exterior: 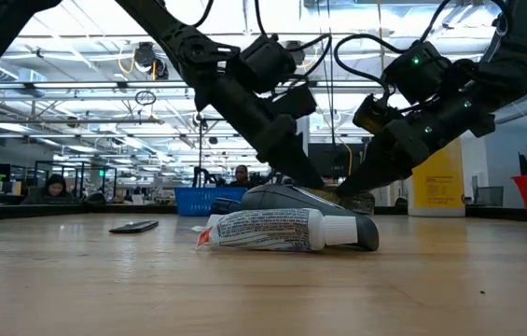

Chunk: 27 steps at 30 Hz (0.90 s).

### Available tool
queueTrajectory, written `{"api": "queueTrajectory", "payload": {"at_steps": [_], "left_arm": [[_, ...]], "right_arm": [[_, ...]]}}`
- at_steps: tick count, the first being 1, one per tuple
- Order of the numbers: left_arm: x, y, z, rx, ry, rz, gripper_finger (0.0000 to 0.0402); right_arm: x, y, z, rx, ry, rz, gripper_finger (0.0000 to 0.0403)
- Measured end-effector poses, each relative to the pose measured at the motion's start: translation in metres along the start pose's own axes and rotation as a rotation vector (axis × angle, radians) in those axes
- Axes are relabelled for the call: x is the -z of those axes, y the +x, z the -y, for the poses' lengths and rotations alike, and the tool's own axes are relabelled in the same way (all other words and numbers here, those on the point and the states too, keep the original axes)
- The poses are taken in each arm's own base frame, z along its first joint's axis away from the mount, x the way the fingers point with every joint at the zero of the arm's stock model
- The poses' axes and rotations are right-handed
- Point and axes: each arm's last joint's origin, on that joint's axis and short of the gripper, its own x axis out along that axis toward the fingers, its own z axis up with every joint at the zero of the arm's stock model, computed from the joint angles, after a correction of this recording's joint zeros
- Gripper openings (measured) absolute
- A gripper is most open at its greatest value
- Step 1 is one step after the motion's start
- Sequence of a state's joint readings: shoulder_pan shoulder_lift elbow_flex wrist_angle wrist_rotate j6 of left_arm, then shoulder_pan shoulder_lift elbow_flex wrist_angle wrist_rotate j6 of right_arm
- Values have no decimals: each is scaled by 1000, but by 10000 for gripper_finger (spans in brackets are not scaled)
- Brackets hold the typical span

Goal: Pick & Place Travel size toiletries
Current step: Put the black hair comb into the green bin

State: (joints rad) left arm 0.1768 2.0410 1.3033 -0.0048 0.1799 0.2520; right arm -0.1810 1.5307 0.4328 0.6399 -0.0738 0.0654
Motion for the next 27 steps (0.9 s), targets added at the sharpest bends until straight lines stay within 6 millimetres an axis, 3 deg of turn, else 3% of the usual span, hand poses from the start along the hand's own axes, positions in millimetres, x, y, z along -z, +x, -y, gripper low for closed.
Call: {"api": "queueTrajectory", "payload": {"at_steps": [16,22,27], "left_arm": [[2,2,6,-5,11,-33,12],[4,2,8,-21,11,-72,15],[7,2,15,-116,55,-152,5]], "right_arm": [[0,0,0,-1,0,0,22],[-3,0,0,-9,21,31,38],[-11,-1,-2,-70,56,110,102]]}}
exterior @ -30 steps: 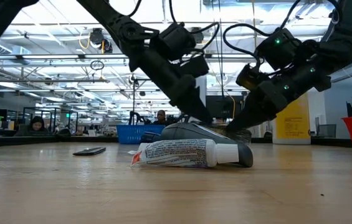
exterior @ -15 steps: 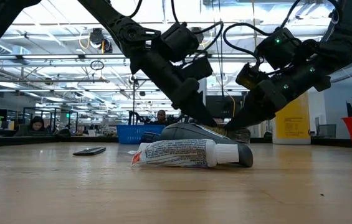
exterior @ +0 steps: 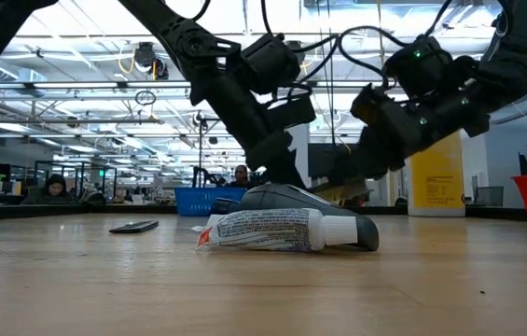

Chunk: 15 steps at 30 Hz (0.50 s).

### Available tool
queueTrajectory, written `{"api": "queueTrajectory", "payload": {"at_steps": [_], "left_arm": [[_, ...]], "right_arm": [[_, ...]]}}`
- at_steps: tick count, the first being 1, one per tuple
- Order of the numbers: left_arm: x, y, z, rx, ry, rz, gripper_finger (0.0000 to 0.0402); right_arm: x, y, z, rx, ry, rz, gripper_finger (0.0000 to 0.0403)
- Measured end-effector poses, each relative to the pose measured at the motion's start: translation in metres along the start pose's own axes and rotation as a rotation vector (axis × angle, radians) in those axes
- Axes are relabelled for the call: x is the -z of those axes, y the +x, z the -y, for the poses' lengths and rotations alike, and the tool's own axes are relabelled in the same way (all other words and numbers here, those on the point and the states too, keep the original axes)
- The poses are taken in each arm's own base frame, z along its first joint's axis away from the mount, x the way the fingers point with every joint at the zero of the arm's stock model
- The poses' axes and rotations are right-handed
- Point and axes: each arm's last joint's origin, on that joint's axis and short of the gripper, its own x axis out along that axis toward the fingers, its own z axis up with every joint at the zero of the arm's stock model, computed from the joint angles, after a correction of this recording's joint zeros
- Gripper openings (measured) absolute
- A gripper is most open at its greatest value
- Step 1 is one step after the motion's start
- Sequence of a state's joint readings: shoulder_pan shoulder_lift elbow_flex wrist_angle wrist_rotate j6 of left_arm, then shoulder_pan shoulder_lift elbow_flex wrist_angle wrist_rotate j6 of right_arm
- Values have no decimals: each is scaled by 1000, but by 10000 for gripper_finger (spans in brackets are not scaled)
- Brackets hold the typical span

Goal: Pick & Place Travel size toiletries
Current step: Put the black hair comb into the green bin

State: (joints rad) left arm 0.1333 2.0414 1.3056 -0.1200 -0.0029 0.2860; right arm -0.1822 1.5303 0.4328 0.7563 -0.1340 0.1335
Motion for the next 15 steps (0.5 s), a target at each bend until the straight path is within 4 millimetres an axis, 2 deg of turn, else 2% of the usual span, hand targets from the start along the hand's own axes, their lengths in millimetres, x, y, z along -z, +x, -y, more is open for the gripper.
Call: {"api": "queueTrajectory", "payload": {"at_steps": [4,7,12,15], "left_arm": [[4,-12,4,-150,26,-137,9],[3,-34,6,-266,48,-243,4],[7,-76,6,-354,-8,-388,11],[10,-112,5,-377,-119,-446,4]], "right_arm": [[-6,0,-4,-81,11,54,169],[-7,0,-11,-99,18,71,204],[-4,2,-32,31,-18,96,228],[1,5,-43,121,-48,117,230]]}}
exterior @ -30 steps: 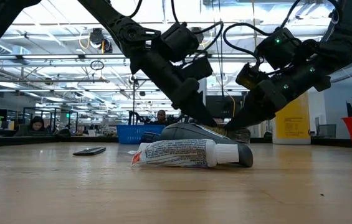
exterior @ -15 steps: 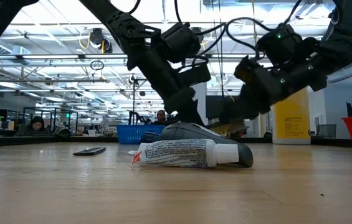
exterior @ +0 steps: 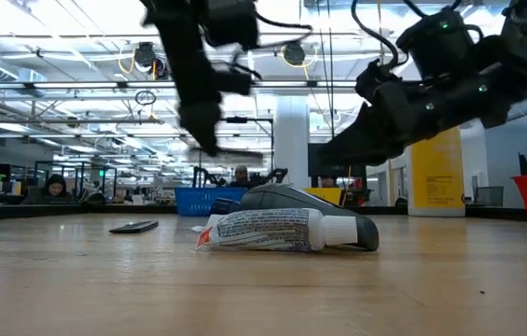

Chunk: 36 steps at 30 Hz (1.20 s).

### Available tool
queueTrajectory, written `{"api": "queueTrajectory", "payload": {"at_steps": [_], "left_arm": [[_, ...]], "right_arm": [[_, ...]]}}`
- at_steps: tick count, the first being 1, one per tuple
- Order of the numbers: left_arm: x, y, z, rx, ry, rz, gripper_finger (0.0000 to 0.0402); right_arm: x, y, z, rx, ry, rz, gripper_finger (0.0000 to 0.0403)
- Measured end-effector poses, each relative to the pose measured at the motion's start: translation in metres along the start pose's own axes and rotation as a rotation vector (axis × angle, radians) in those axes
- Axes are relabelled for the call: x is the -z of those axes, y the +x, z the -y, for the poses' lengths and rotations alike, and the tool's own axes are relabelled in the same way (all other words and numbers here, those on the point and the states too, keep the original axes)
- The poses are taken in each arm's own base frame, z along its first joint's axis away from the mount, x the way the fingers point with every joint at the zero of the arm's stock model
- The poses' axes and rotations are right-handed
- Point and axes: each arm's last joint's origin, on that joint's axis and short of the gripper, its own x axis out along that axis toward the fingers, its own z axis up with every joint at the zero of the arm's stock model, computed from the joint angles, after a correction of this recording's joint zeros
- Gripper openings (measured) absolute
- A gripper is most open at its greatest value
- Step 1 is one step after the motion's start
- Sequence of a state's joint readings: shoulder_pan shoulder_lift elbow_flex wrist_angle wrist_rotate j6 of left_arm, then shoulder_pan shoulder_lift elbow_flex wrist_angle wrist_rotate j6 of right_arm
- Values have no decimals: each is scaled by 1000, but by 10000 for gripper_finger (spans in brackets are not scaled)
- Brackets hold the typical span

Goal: Pick & Place Travel size toiletries
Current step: Put the black hair comb into the green bin

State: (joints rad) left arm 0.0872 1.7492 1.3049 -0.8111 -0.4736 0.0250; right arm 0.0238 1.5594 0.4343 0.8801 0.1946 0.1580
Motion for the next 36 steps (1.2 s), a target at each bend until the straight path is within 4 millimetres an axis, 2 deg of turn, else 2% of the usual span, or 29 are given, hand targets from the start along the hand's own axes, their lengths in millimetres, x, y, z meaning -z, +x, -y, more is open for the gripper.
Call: {"api": "queueTrajectory", "payload": {"at_steps": [4,9,13,17,21,25,30,36], "left_arm": [[29,-45,-12,2,-168,-101,10],[76,-100,-19,80,-470,-291,5],[103,-134,-9,137,-690,-412,10],[127,-155,6,220,-858,-421,5],[159,-156,27,169,-987,-501,9],[187,-146,54,176,-1099,-580,12],[203,-136,90,313,-1227,-560,4],[225,-124,115,309,-1344,-553,16]], "right_arm": [[6,3,-8,30,-76,22,226],[17,9,-8,29,-97,3,217],[24,13,-8,28,-82,0,215],[24,15,-8,23,-74,23,216],[24,15,-8,21,-72,32,215],[20,15,-8,20,-84,67,216],[10,15,-5,29,-115,162,215],[0,14,2,58,-129,259,217]]}}
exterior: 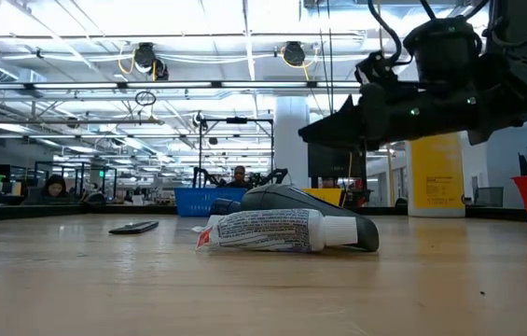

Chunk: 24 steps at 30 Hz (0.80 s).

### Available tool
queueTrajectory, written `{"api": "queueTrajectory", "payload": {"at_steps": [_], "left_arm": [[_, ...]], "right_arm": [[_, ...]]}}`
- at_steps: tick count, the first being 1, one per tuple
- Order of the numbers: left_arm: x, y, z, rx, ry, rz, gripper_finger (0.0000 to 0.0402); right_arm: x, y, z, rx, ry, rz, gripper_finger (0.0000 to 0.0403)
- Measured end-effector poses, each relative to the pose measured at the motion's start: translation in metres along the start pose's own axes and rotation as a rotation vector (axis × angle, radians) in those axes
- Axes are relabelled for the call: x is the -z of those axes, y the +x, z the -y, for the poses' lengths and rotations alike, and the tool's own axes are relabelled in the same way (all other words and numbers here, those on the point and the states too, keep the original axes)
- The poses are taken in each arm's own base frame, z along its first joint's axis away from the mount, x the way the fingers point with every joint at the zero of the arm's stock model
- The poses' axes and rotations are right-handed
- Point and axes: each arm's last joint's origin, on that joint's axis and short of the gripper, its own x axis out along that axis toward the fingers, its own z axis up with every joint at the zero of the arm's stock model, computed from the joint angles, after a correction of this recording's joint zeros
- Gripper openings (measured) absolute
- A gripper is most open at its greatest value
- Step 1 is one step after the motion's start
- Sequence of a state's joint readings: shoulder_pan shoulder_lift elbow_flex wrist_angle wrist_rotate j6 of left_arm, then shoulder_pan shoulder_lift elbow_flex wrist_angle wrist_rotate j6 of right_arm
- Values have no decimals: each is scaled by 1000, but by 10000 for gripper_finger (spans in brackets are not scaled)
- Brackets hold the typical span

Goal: Pick & Place Travel size toiletries
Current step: Put the black hair comb into the green bin, then put the blue shaving cream into the yellow bin

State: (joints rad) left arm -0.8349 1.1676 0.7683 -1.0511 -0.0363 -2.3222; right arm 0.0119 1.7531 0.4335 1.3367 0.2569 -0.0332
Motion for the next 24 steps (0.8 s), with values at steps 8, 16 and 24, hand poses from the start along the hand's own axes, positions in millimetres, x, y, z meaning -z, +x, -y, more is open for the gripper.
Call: {"api": "queueTrajectory", "payload": {"at_steps": [8,16,24], "left_arm": [[8,12,-14,33,-12,88,9],[3,21,-21,37,4,150,81],[-8,24,-30,-41,26,231,147]], "right_arm": [[-3,2,11,44,-2,34,215],[-3,3,15,58,4,32,215],[-2,3,15,58,4,25,216]]}}
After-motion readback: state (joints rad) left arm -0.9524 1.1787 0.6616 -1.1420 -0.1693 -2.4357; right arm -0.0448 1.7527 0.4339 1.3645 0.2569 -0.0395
